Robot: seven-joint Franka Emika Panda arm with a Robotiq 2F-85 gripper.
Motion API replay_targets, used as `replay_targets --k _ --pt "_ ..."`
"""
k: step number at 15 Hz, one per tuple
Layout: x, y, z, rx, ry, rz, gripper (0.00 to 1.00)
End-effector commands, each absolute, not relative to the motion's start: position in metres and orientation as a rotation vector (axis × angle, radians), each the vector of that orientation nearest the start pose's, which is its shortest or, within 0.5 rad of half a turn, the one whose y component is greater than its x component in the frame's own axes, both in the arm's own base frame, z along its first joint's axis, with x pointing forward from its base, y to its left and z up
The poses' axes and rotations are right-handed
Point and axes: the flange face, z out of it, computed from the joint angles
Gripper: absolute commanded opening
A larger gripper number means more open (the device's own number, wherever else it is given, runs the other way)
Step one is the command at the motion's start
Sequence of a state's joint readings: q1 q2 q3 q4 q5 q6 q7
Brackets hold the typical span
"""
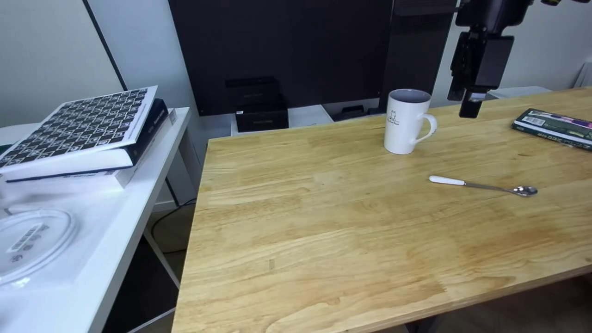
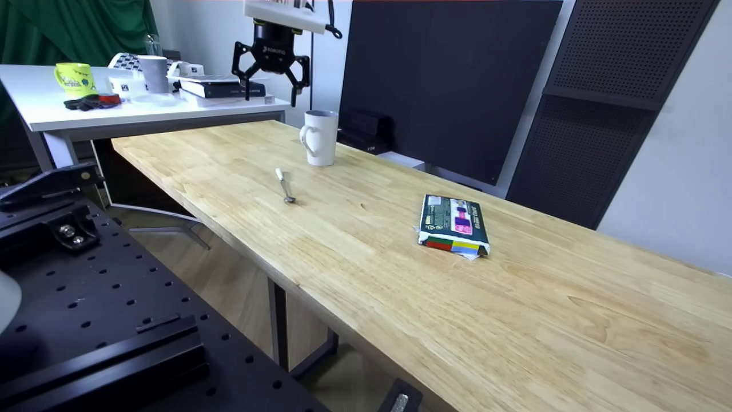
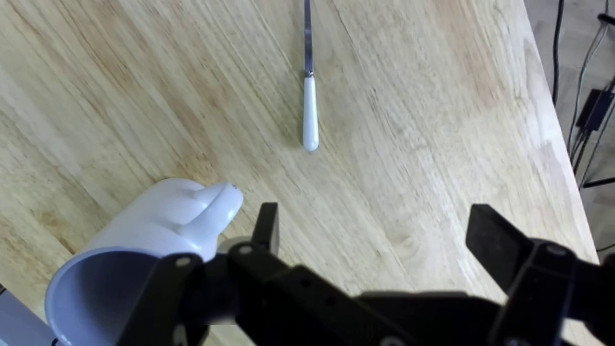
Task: Put the spoon in the white cup
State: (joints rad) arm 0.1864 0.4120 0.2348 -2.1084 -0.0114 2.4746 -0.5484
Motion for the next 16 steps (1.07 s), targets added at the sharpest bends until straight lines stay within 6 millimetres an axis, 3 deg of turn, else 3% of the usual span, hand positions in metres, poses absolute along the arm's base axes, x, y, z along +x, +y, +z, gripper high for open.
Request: replay_targets --k 1,6,16 --pt "0.542 0.241 0.207 -2.704 -1.403 0.063 1.0" --pt "0.552 0.248 0.182 -2.702 -1.379 0.08 1.0" --pt "0.553 0.252 0.142 -2.728 -1.376 0.115 1.0"
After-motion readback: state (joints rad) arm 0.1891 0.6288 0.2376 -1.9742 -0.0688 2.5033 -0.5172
